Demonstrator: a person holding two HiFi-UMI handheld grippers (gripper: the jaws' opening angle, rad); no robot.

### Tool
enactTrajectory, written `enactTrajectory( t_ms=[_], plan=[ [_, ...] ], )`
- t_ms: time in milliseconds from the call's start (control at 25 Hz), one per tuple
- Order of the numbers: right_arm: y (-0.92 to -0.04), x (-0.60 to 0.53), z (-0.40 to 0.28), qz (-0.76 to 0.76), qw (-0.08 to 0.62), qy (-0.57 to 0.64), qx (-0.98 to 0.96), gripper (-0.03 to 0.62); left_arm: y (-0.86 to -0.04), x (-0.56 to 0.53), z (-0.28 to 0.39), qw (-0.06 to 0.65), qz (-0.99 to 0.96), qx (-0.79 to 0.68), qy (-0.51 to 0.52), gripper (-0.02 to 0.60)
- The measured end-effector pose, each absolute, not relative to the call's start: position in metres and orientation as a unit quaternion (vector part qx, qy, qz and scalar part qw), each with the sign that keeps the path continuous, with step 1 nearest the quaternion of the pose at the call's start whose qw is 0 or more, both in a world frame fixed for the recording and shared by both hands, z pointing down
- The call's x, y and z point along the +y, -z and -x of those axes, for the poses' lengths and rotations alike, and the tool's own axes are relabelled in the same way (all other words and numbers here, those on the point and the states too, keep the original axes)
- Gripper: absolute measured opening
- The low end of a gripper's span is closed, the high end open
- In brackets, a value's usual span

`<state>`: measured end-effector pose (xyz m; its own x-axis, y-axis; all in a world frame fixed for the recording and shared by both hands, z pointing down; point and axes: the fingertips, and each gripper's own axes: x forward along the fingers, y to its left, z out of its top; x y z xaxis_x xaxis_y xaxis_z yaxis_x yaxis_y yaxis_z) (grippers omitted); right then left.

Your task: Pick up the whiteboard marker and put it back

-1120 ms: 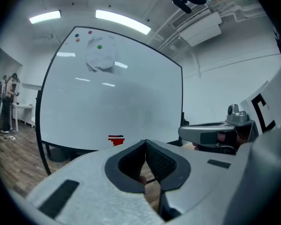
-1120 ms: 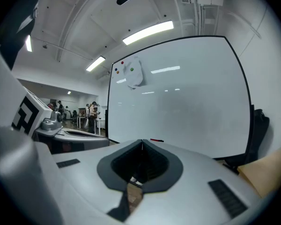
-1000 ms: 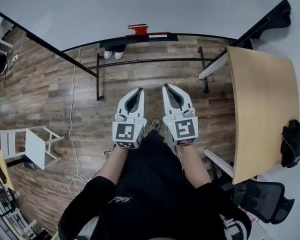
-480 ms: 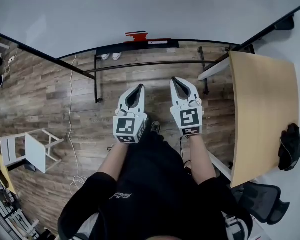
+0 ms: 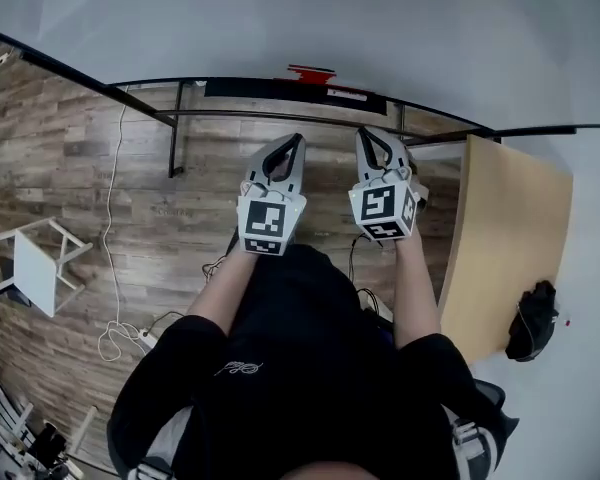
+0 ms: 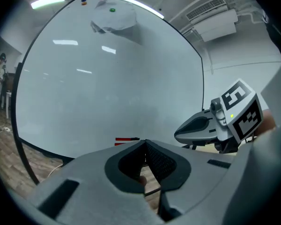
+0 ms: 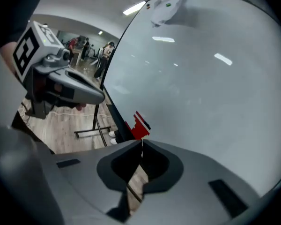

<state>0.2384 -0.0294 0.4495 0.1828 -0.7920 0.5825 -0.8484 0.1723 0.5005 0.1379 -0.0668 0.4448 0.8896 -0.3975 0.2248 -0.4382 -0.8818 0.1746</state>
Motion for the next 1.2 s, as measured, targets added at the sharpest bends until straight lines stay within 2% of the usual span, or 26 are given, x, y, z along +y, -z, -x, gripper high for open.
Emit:
enactTrajectory(
  t_ms=[440,920,960,1000,1200],
  plan=[
    [-0.529,-0.081,-0.278,-0.512,0.589,-0.014,-0.625,0.003,-0.505,-0.113,-0.123,0.169,-0.939,-0.271,-0.128,0.006],
    [-0.594,-0.089,-0.307,-0.439,0.653,-0.006,-0.617,0.006,-0.548,-0.108,-0.110,0.206,-0.908,-0.330,-0.154,0.006],
    [-0.598,-0.089,-0.307,-0.437,0.655,-0.010,-0.617,0.034,-0.550,-0.108,-0.111,0.208,-0.907,-0.331,-0.156,0.006],
    [-0.601,-0.089,-0.307,-0.434,0.656,-0.016,-0.617,0.106,-0.552,-0.108,-0.112,0.209,-0.907,-0.331,-0.157,0.006],
    [-0.608,-0.097,-0.312,-0.430,0.663,-0.009,-0.613,0.118,-0.554,-0.108,-0.126,0.207,-0.909,-0.324,-0.160,0.006]
  ],
)
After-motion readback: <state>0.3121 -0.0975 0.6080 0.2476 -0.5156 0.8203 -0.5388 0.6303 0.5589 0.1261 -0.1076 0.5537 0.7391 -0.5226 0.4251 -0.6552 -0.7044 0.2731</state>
